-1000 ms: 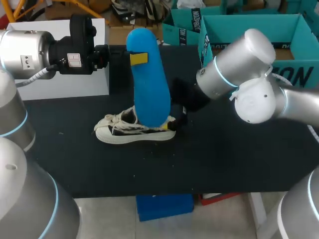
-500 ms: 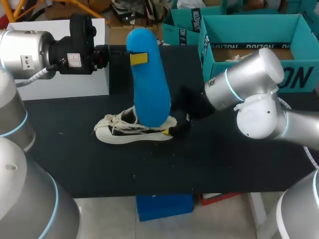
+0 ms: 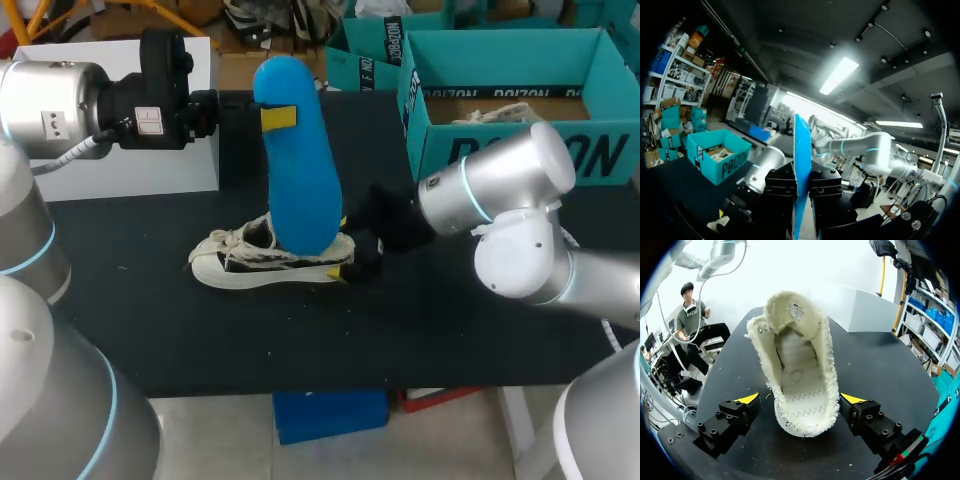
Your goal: Take the shoe out of the shoebox, open the shoe tongue, remove and reinsert the insole, then place the shoe into the shoebox
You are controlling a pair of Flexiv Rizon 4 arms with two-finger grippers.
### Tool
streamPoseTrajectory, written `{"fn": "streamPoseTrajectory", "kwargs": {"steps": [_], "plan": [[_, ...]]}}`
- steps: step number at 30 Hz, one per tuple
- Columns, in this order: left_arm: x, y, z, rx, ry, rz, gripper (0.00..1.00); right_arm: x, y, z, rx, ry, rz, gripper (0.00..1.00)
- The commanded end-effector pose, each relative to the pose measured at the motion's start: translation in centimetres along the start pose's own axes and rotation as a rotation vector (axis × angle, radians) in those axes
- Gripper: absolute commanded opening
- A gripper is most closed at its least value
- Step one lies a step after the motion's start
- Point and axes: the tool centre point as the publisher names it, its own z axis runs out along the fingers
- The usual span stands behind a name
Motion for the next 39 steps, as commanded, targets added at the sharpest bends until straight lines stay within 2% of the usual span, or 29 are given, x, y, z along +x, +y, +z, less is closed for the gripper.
{"fn": "streamPoseTrajectory", "kwargs": {"steps": [1, 13, 15, 17, 18, 39], "plan": [[0.1, 0.1, 0.1, 0.001, -0.004, 0.000, 0.00, 0.0, -0.4, 0.5, -0.023, -0.001, 0.003, 1.00], [0.1, 0.1, 0.1, 0.001, -0.004, 0.000, 0.00, 0.0, -1.0, 0.8, -0.020, 0.003, 0.019, 1.00], [0.1, 0.1, 0.1, 0.001, -0.004, 0.000, 0.00, 0.0, -0.7, 0.3, 0.042, 0.003, 0.022, 1.00], [0.1, 0.1, 0.1, 0.001, -0.004, 0.000, 0.00, -0.2, -0.4, -0.2, 0.183, 0.009, 0.043, 1.00], [0.1, 0.1, 0.1, 0.001, -0.004, 0.000, 0.00, -0.3, -0.1, -0.4, 0.209, 0.010, 0.036, 1.00], [0.1, 0.1, 0.1, 0.001, -0.004, 0.000, 0.00, -1.7, 3.2, -0.8, 0.623, 0.022, 0.022, 1.00]]}}
